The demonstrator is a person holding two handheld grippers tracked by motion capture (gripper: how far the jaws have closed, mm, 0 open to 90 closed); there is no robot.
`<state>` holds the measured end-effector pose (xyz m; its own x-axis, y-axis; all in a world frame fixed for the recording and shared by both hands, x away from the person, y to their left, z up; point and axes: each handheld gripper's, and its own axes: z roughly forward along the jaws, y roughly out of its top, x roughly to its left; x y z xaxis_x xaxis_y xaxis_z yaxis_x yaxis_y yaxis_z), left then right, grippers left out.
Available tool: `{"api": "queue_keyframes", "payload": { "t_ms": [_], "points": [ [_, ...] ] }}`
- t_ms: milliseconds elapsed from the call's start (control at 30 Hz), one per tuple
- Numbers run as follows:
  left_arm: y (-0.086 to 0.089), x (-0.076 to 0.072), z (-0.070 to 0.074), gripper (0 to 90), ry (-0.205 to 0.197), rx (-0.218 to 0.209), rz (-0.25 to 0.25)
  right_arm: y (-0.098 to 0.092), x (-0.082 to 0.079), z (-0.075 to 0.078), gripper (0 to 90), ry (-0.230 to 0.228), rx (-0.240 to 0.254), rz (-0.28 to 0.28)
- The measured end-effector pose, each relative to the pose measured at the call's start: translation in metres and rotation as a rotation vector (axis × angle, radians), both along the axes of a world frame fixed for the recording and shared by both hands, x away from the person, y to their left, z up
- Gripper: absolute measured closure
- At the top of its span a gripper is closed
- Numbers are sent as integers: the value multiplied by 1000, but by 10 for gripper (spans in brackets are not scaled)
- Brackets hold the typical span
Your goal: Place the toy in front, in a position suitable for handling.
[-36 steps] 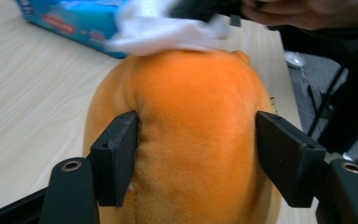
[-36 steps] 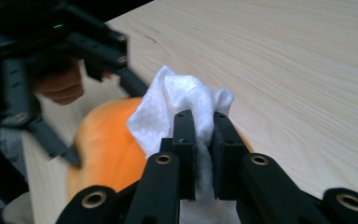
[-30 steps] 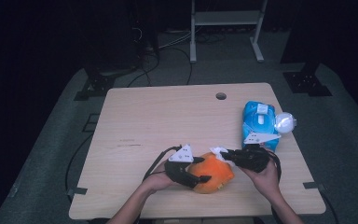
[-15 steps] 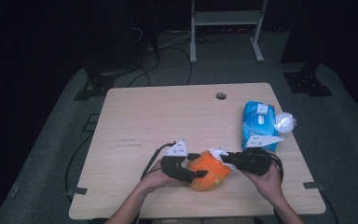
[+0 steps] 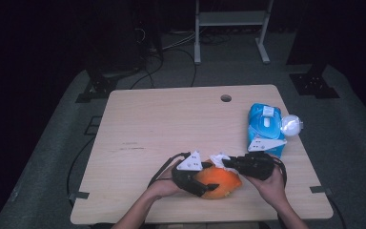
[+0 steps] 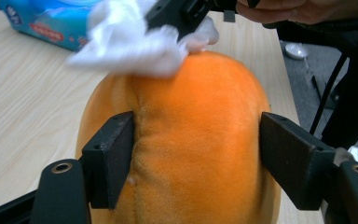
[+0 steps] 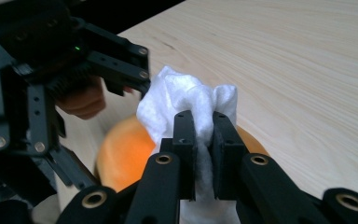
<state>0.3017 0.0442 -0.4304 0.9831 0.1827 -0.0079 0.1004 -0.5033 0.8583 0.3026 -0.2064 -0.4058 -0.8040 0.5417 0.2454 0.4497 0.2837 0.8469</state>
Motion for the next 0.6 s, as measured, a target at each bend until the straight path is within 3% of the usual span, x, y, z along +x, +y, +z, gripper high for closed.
{"api": "queue_keyframes", "payload": {
  "t_ms": [100, 167, 233, 267, 400, 467, 500, 567, 600],
  "points": [
    [5, 4, 3, 197, 17, -24, 8, 1, 0, -1, 808, -5, -18, 6],
    [10, 9, 5, 149, 33, -26, 45, -3, 2, -2, 806, 5, -17, -1],
    [16, 15, 3, 96, 63, -15, 95, -9, 3, -4, 805, 10, -23, -20],
    [19, 19, -1, 84, 103, -30, 107, -11, 4, -5, 805, 18, -20, -24],
    [9, 18, -15, 80, 168, 14, 64, -13, 6, -6, 803, 33, -5, -21],
    [8, 17, -14, 102, 157, 23, 66, -11, 5, -5, 804, 19, -24, -24],
    [9, 16, -12, 180, 146, 24, 70, -10, 4, -5, 805, 16, -26, -25],
    [11, 14, -7, 281, 105, 25, 75, -10, 3, -2, 807, 5, -23, -32],
    [12, 12, -2, 314, 62, 31, 72, -10, 2, -1, 807, -2, -18, -32]
  ]
}}
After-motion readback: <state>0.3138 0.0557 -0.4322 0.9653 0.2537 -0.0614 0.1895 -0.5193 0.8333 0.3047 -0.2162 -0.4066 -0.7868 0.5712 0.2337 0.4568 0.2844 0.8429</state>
